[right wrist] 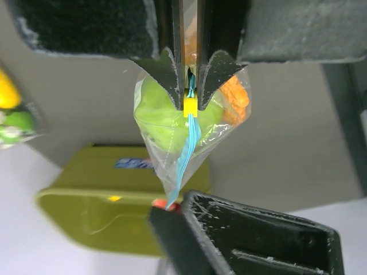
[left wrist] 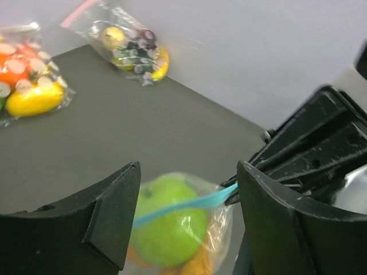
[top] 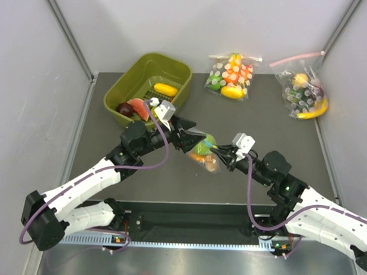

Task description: Open the zip-top bag and remove the fake food

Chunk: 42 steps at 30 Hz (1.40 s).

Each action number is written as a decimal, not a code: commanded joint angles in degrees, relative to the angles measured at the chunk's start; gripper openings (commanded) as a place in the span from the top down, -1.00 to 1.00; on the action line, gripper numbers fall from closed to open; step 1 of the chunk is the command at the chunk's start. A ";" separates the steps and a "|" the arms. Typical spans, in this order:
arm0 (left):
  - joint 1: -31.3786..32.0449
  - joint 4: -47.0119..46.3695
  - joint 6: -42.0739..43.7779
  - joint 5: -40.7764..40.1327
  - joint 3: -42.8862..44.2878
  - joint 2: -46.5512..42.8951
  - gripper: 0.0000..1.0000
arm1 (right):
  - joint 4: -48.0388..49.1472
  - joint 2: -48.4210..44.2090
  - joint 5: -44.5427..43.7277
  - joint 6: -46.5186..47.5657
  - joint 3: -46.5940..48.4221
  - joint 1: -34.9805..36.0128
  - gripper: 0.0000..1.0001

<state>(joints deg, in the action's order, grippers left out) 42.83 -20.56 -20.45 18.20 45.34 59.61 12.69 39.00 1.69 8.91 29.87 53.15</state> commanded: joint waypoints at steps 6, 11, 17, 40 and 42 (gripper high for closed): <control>0.15 3.92 18.15 22.73 0.80 0.32 -0.44 | -14.44 3.45 12.72 -2.14 4.23 0.47 1.00; 0.15 14.57 23.96 30.93 5.10 4.36 -0.41 | -16.29 2.39 17.98 -1.52 5.55 -1.37 1.00; 0.24 19.85 25.81 33.40 5.99 8.67 -0.41 | -18.05 2.92 26.33 -1.00 6.96 -5.42 1.00; 0.33 9.33 20.62 30.50 -1.04 6.50 1.00 | -15.59 0.11 24.59 -2.58 3.89 -8.23 -0.53; 0.32 7.30 17.04 29.61 -2.45 4.99 1.00 | -14.71 0.55 25.11 -2.84 3.45 -8.23 -0.55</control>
<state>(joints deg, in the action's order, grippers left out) 43.00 -3.99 0.93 49.60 44.29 68.84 -5.65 39.62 26.98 6.63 33.76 45.45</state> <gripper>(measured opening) 0.020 0.772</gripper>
